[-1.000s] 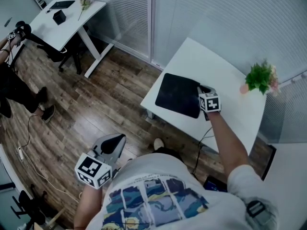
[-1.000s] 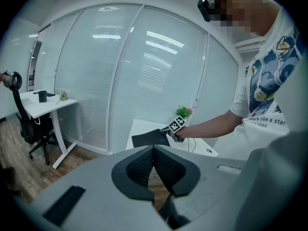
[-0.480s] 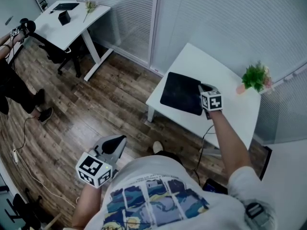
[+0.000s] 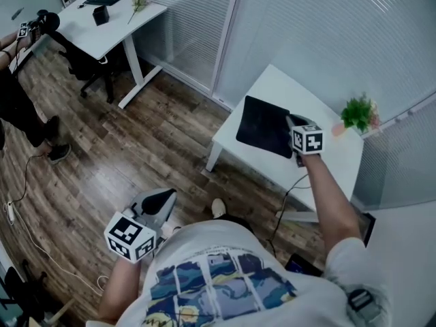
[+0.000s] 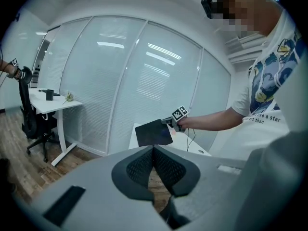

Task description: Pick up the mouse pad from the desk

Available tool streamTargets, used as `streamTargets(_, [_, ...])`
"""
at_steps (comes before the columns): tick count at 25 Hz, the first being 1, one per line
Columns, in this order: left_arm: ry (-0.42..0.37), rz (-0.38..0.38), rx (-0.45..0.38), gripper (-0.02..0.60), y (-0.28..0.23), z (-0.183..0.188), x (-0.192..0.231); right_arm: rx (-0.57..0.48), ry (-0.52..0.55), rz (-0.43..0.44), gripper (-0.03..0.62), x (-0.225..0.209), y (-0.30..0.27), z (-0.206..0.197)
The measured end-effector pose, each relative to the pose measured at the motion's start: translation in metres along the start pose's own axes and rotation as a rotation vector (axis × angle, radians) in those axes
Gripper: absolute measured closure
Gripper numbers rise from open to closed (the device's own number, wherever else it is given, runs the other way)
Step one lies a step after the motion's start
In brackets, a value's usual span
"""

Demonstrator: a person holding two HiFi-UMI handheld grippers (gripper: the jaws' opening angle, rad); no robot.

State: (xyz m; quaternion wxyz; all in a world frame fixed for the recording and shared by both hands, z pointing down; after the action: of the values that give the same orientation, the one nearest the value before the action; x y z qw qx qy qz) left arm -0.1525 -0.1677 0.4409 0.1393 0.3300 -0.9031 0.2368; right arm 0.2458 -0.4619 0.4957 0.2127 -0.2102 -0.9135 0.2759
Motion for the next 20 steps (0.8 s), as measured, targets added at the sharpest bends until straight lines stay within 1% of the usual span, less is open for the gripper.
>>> streamTargets(7, [0.01, 0.002, -0.019, 0.578, 0.032, -0.015, 0.004, -0.024, 0.021, -0.025, 0.566, 0.011, 0.028, 0.025])
streamTargets(12, [0.031, -0.007, -0.029, 0.578, 0.055, -0.023, 0.003, -0.047, 0.031, -0.037, 0.566, 0.019, 0.058, 0.048])
streamTargets(20, [0.015, -0.036, -0.044, 0.578, 0.083, -0.035, 0.004, -0.084, 0.046, -0.037, 0.568, 0.039, 0.103, 0.077])
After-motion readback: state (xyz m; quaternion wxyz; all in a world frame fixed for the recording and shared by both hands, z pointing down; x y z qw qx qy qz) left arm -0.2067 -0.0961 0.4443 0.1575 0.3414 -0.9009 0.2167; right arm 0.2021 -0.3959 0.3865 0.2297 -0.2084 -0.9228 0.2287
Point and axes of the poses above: the fingertips, and each gripper's own axes: y backward along the fingers, x to its left, z out of its top, the point moved 5 cm from there along y, backward along the fingers, and after that the axes turned 8 degrees about y, right-handed, at the moved point
